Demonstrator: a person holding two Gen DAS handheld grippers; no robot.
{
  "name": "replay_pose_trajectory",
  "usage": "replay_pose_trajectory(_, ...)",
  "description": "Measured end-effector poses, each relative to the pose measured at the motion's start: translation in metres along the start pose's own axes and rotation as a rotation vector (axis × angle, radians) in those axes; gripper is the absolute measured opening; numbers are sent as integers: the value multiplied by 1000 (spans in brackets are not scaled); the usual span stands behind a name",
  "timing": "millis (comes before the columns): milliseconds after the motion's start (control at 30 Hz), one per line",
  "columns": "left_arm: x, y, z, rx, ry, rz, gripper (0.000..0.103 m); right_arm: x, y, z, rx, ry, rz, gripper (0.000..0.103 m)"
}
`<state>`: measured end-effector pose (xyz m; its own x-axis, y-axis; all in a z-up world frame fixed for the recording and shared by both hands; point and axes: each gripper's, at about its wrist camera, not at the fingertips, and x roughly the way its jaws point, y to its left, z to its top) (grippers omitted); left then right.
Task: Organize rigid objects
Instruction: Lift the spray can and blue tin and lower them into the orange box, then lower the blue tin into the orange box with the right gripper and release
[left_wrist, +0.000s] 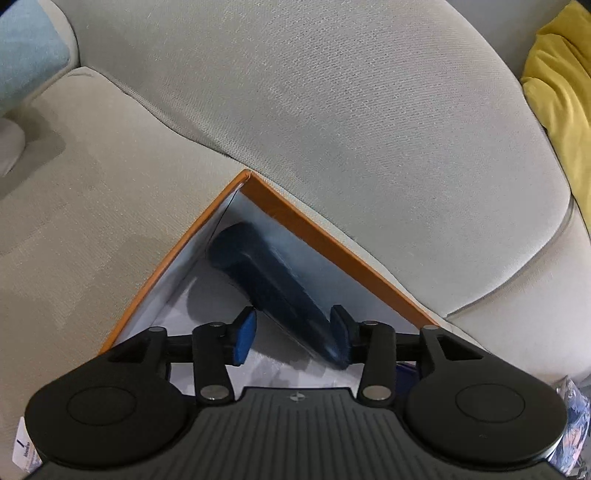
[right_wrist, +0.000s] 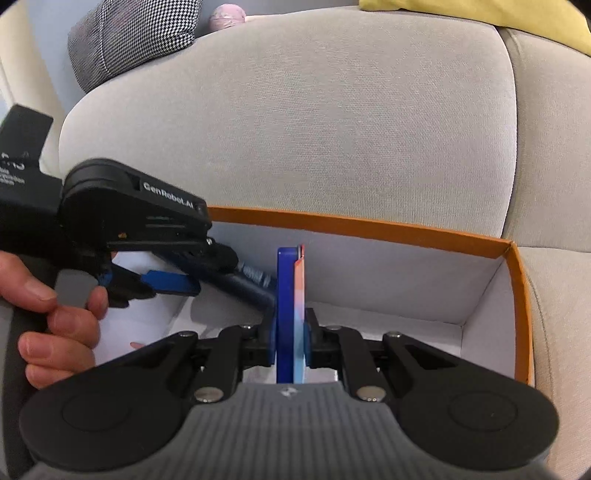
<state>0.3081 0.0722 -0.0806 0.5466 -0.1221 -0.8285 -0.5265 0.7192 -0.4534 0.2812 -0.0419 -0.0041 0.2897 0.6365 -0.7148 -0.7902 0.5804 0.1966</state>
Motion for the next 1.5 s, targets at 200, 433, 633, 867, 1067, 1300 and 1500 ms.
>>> replay_pose_trajectory(200,-30,-2,0,98,-22,-28,56,3,7,1,-70,42,8,14)
replay_pose_trajectory(433,-72,-3,10,272,-93,-52,56,1,27,2,-232,93,45,14)
replay_pose_trajectory(633,-109,19,14,361,-125,-60,56,8,49,8,-447,143,109,14)
replay_pose_trajectory(867,-113,34,13,552,-108,25,64,22,78,3,-652,228,166,13)
replay_pose_trajectory(1067,-103,50,4,571,-15,-45,64,38,95,-2,-827,281,126,13)
replay_pose_trajectory(1300,-96,59,5,558,42,-101,46,59,103,4,-1032,320,75,13)
replay_pose_trajectory(1500,-99,62,9,548,49,-120,35,72,111,4,-1181,264,32,13)
